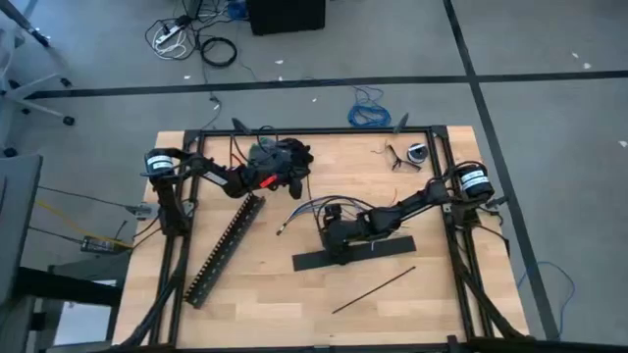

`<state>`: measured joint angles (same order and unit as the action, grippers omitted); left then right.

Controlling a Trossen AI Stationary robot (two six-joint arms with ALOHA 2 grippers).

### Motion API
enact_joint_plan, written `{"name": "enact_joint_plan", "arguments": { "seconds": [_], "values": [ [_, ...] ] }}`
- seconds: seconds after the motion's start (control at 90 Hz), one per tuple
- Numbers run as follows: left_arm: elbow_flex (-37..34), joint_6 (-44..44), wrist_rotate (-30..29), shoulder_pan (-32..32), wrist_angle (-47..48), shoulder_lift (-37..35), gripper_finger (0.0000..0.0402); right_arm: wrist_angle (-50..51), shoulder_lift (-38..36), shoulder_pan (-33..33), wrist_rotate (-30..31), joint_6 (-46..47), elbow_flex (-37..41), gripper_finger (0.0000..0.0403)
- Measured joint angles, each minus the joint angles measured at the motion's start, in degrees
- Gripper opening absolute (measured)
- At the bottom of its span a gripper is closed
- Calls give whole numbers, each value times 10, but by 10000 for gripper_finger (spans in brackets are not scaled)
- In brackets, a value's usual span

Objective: Ziptie cables
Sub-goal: Wrap the black zip tie on the cable wires

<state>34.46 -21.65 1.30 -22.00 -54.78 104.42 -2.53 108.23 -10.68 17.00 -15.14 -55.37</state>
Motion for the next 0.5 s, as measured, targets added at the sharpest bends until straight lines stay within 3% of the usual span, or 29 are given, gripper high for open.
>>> {"name": "enact_joint_plan", "arguments": {
  "seconds": [0.5],
  "values": [
    [0,1,0,0,2,0,0,-45,7,21,-16,-19,-1,148]
  ]
}}
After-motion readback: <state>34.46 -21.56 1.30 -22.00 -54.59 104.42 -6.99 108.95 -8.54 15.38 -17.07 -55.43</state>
